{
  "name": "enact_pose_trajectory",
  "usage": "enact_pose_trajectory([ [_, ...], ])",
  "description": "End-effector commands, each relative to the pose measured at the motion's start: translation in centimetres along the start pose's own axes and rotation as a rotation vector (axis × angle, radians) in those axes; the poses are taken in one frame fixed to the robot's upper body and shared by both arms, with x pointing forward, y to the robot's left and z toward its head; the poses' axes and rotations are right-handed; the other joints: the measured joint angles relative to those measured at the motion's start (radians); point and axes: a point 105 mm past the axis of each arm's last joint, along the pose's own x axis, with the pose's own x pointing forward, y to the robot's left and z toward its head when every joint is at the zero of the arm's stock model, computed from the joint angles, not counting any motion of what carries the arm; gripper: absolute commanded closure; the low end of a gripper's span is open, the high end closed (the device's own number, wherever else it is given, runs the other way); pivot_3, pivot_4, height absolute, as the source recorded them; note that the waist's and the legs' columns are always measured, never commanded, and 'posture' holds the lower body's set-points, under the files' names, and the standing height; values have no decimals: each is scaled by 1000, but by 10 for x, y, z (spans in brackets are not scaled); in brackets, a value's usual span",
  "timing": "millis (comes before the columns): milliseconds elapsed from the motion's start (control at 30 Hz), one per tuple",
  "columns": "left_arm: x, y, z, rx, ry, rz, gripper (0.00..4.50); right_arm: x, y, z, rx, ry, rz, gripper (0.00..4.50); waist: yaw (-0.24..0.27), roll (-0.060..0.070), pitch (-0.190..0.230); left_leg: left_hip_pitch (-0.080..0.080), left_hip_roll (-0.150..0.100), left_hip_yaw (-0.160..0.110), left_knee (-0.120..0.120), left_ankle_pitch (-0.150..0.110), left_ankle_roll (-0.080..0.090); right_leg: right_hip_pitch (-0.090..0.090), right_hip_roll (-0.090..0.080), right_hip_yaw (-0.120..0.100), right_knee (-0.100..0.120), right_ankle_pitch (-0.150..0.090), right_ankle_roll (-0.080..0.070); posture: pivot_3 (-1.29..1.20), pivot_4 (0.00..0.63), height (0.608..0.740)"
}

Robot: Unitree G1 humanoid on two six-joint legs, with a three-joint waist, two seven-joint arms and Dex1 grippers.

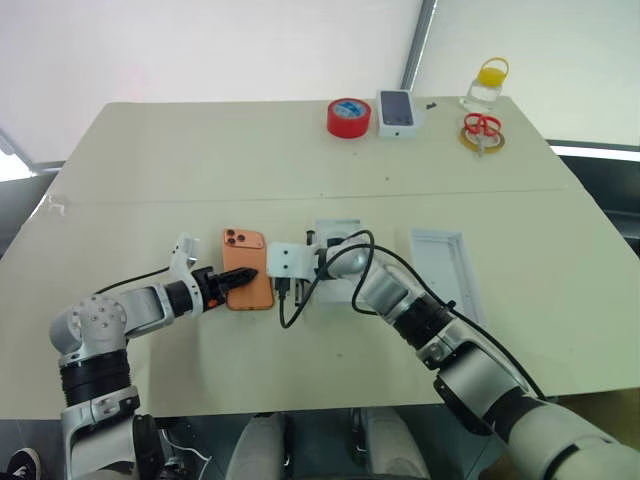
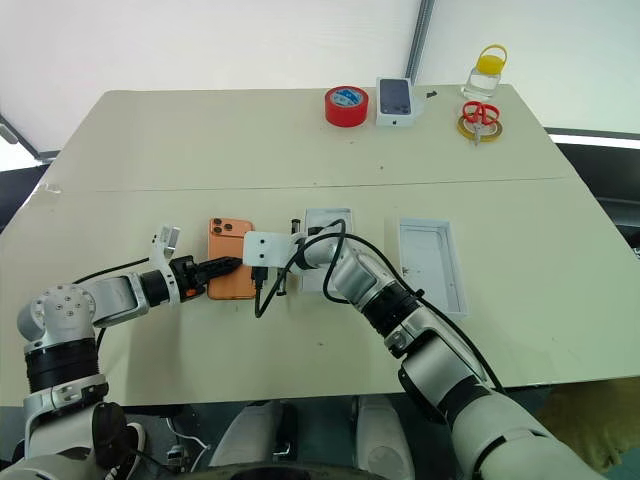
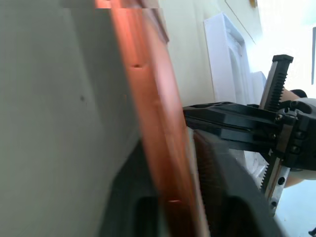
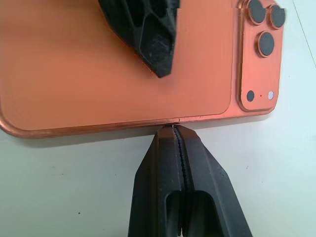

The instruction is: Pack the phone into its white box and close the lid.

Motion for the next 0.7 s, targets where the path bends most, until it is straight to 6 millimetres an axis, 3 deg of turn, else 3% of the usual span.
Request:
enact_pose_trajectory([
  [33, -4, 1, 6, 5, -26, 26, 4465, -3, -3, 5, 5, -35, -18, 4500, -1, 0, 0, 1, 0, 0, -1, 0, 0, 0, 0, 0, 0, 0, 0, 0, 150, 739],
  [300, -3, -2, 13, -39, -85, -25, 4465, -20, -20, 19, 105, -176, -58, 4500, 0, -1, 1, 1, -1, 0, -5, 2, -3, -2, 0, 0, -1, 1, 1, 0, 150, 739],
  [400, -6, -13, 22, -53, -148, -109, 4500, -52, -24, 39, 306, -410, 21, 3751, 1, -3, 3, 1, -1, 0, -6, 2, -3, -2, 0, 0, -1, 1, 1, 0, 150, 739],
  [533, -3, -22, 21, 11, -172, -131, 4500, -81, -3, 23, 210, -408, 83, 1827, 6, -4, 3, -1, -1, 0, -6, 1, -2, -2, -1, 0, -2, 1, 1, 0, 150, 739],
  [700, 2, -25, 22, 59, -203, -130, 4500, -108, 20, -12, 159, -297, 114, 1827, 6, -5, 4, -1, -2, 1, -6, 1, -2, -2, -2, 0, -3, 0, 0, 0, 150, 739],
])
